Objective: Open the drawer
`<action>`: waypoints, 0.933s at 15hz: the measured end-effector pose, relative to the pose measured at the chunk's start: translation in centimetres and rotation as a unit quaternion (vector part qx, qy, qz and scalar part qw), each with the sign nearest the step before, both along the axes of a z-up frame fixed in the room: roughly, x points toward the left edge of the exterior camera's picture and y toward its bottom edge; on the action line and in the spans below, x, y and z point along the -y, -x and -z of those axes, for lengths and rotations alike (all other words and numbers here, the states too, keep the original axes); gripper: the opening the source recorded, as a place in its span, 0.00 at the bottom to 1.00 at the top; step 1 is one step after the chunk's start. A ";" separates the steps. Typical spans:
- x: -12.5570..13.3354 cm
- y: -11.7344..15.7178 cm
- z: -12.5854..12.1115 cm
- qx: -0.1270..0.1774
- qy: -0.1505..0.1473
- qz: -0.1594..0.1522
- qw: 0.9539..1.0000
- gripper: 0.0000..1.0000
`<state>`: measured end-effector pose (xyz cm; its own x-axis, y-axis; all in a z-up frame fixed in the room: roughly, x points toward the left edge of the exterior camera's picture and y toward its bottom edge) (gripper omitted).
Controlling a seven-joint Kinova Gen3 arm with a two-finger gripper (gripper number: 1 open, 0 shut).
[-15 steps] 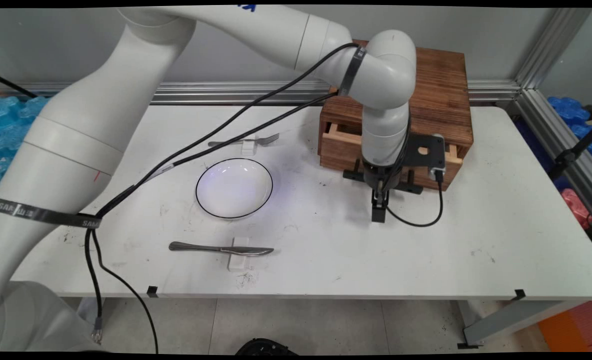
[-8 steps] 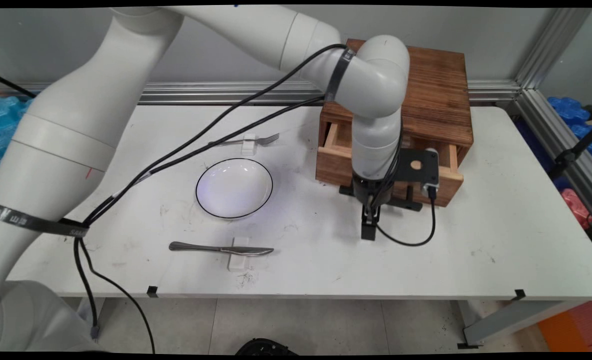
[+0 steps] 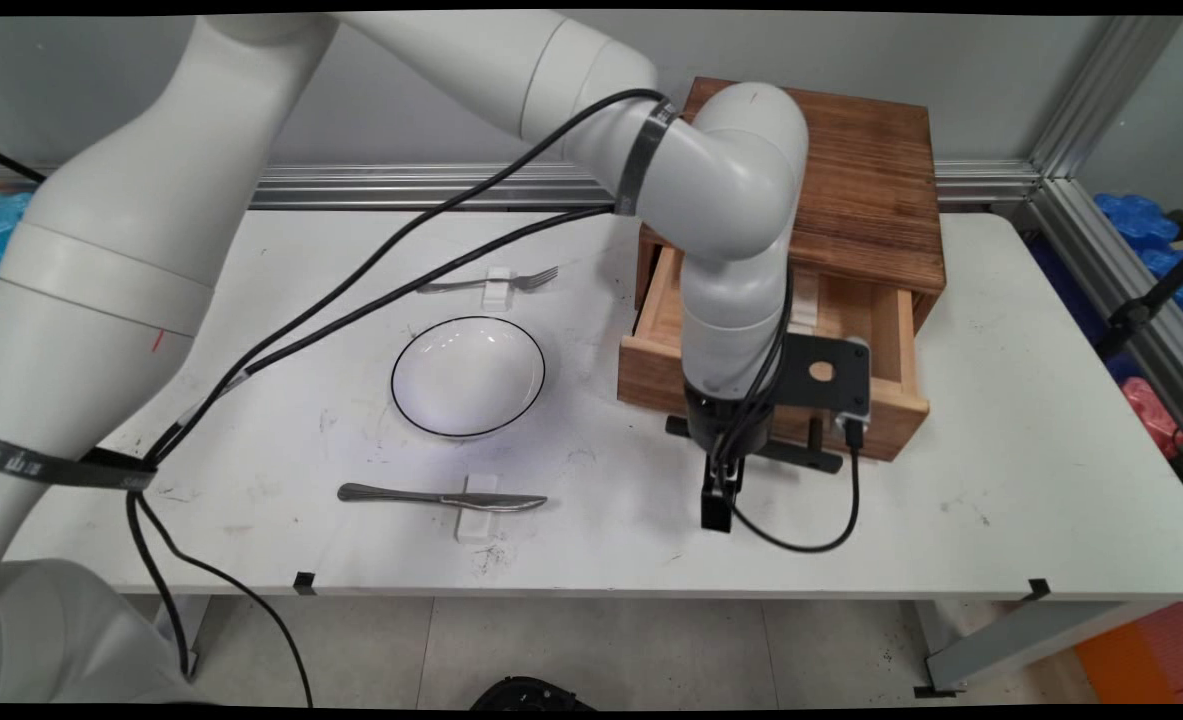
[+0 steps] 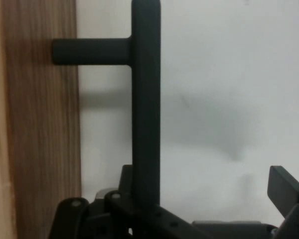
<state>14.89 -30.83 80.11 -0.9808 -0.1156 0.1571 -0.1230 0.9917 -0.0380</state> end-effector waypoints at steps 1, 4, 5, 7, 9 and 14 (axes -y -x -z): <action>-0.6 0.0 -0.1 0.000 -0.003 0.003 1.000 1.00; -2.5 -0.1 -0.3 0.000 -0.013 0.011 1.000 1.00; -3.1 -0.2 -0.3 0.000 -0.016 0.014 1.000 1.00; -4.1 -0.3 -0.3 0.000 -0.021 0.019 1.000 1.00; -5.0 -0.5 -0.3 0.001 -0.023 0.023 0.999 1.00; -7.1 -0.7 -0.4 -0.001 -0.026 0.028 0.999 1.00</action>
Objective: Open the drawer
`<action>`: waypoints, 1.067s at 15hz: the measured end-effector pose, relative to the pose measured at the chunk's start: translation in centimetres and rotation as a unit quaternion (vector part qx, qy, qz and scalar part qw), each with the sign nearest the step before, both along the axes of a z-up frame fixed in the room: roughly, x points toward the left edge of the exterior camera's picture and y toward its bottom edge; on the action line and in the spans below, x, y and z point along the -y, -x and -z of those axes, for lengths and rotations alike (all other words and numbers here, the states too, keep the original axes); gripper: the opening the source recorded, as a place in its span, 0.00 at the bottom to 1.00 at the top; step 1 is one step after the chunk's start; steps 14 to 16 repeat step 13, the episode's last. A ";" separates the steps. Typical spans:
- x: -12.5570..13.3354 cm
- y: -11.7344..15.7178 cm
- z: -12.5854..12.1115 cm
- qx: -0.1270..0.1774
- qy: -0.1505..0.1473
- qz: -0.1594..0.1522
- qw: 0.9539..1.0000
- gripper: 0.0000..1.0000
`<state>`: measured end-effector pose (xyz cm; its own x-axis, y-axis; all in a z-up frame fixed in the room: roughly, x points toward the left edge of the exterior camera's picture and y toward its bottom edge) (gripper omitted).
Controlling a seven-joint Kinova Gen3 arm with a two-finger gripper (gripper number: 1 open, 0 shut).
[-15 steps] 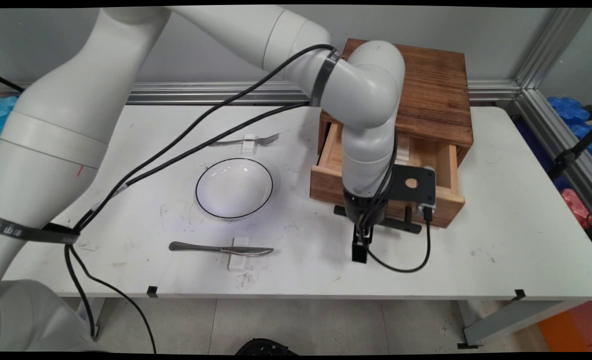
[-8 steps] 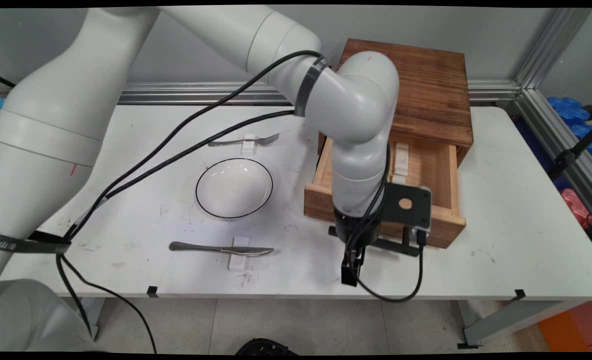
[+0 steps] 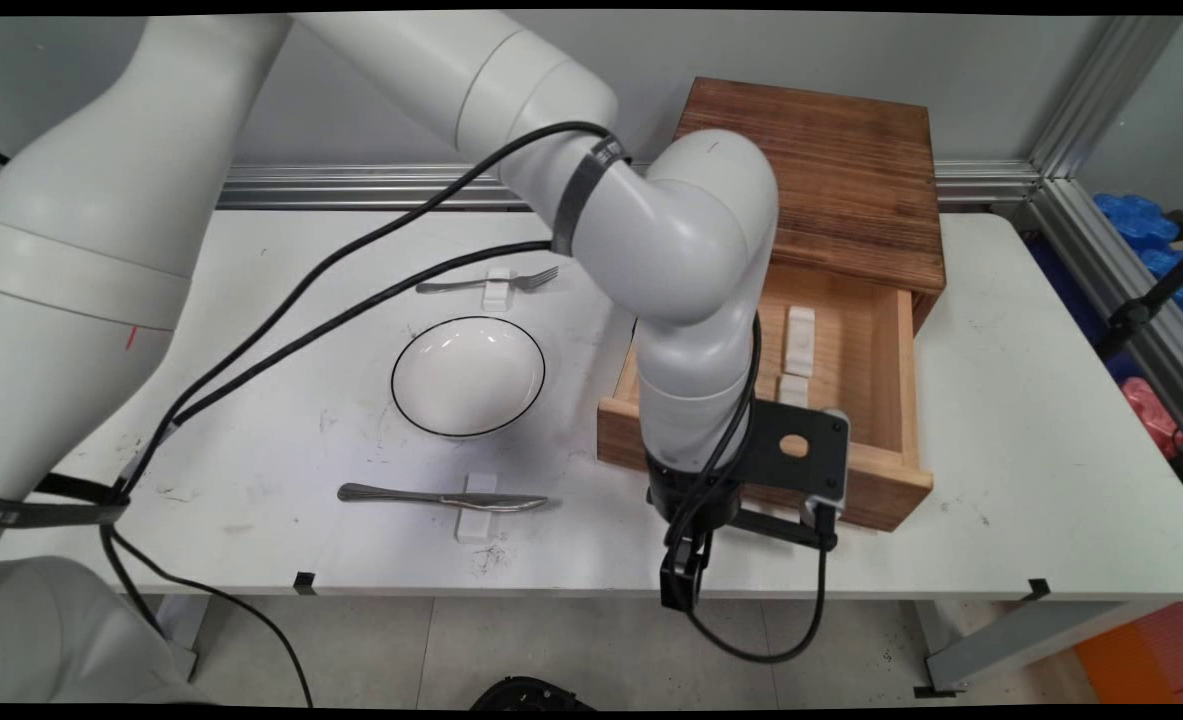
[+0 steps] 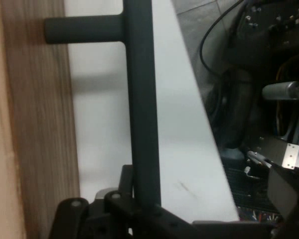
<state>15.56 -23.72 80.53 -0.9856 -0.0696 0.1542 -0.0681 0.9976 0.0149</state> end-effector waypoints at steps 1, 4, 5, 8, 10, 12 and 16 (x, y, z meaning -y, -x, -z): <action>-0.4 0.0 0.0 -0.001 -0.001 0.000 1.000 1.00; -1.7 -0.2 -0.2 -0.004 -0.002 0.001 1.000 1.00; -2.1 -0.2 -0.3 -0.006 -0.003 0.000 1.000 1.00; -3.2 -0.2 -0.5 -0.011 -0.004 -0.003 1.000 0.00; -3.8 -0.3 -0.6 -0.014 -0.003 -0.006 1.000 0.00; -4.1 -0.3 -0.7 -0.016 -0.001 -0.008 1.000 0.00; -4.2 -0.4 -0.8 -0.018 0.001 -0.009 1.000 0.00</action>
